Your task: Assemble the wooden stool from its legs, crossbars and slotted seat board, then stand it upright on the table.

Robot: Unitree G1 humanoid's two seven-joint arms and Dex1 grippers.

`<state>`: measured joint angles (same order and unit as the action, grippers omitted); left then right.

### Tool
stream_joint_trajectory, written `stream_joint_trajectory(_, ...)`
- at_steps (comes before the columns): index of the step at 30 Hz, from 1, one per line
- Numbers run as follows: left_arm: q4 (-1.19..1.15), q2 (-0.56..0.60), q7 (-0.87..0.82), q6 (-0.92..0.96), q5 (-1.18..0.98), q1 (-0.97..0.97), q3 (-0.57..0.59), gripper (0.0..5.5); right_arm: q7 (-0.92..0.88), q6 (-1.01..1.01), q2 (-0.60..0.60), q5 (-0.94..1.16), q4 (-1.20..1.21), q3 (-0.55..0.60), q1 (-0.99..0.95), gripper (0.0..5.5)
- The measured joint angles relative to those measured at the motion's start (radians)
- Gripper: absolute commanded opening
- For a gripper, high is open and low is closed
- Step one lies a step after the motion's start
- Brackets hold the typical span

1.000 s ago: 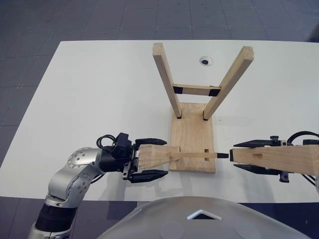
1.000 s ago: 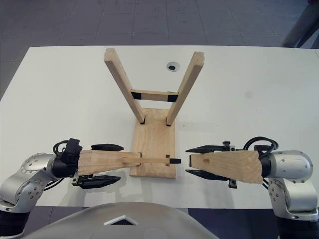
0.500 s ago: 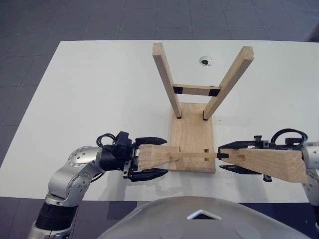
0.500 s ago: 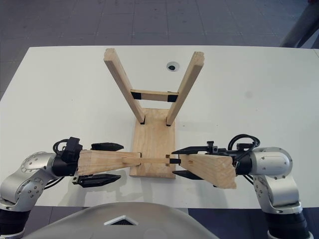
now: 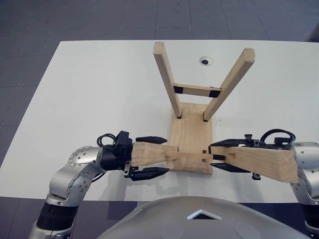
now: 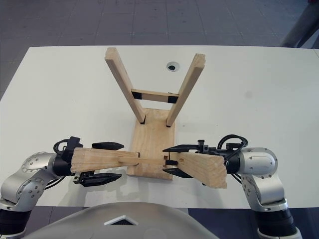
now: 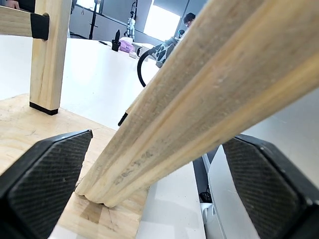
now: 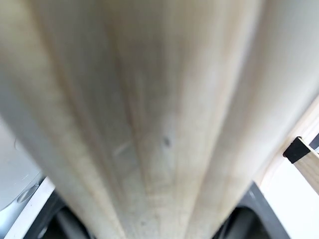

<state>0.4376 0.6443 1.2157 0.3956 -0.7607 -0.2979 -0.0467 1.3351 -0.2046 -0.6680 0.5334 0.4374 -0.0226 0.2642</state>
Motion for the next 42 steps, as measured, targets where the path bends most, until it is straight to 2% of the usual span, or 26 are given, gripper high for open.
stream_joint_trajectory(17,0.0,-0.006,-0.006,0.0,0.0,-0.001,0.002,4.75,-0.033,-0.067,0.069,0.037,-0.083,-0.002,0.086,2.02)
stream_joint_trajectory(26,0.0,-0.006,-0.006,0.004,-0.001,-0.001,0.004,4.75,-0.054,-0.132,0.096,0.014,-0.091,-0.042,0.109,2.02)
stream_joint_trajectory(42,0.001,-0.006,-0.006,0.008,-0.002,-0.001,0.013,4.75,-0.137,-0.175,0.101,-0.032,-0.101,-0.073,0.139,2.02)
